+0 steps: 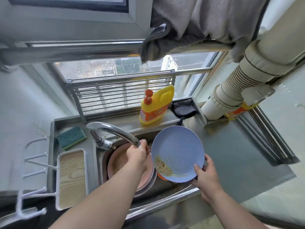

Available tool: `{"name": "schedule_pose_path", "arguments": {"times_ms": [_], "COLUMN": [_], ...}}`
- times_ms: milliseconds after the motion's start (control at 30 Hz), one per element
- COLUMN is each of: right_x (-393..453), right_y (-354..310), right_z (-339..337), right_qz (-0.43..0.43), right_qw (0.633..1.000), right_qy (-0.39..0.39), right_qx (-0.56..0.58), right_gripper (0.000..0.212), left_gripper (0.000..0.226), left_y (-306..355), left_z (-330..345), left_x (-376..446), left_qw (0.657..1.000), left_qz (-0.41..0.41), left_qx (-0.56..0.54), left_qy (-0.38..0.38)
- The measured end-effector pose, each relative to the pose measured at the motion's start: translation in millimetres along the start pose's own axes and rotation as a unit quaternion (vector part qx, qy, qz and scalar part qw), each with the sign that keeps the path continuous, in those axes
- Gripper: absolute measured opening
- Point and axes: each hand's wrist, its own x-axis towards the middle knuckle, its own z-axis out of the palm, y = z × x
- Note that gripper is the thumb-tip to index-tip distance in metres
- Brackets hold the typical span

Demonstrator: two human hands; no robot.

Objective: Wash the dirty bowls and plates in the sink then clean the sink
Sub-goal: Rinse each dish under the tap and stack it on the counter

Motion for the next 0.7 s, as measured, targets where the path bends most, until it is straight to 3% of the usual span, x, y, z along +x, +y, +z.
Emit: {"name": "schedule_pose_path", "arguments": {"times_ms": [67, 200, 300, 433, 533, 700], "right_x": [-2, -4, -3, -4, -4, -3], "right_y": [1, -1, -3, -7, -9, -10], "right_z": [-1, 2, 7, 20, 26, 26], "right_qz": [0.001, 0.009, 0.008, 0.003, 0.002, 0.006], "right_qw": [1.000, 1.000, 1.000, 1.000, 1.000, 0.999], "right_qy": [0.006, 0.008, 0.000, -0.011, -0.017, -0.025], "right_qx": [-0.004, -0.012, -0.011, -0.003, -0.008, -0.019], "right_gripper": [0.046, 0.045, 0.045, 0.044, 0.042, 0.039], "left_gripper": [0.028, 0.049, 0.026, 0.029, 0.010, 0.058], "left_y": [6, 16, 18, 20, 24, 22], "left_z": [1, -11, -26, -34, -28, -22], "left_x": [-4, -13, -10, -9, -18, -23], "left_qw": [1.000, 0.984, 0.956, 0.974, 0.969, 0.957], "left_qz": [-0.014, -0.032, 0.013, -0.015, 0.021, -0.023], "left_qx": [0.023, 0.176, 0.286, 0.169, 0.180, 0.274], "left_qy": [0.002, -0.025, -0.062, -0.149, -0.170, -0.086]}}
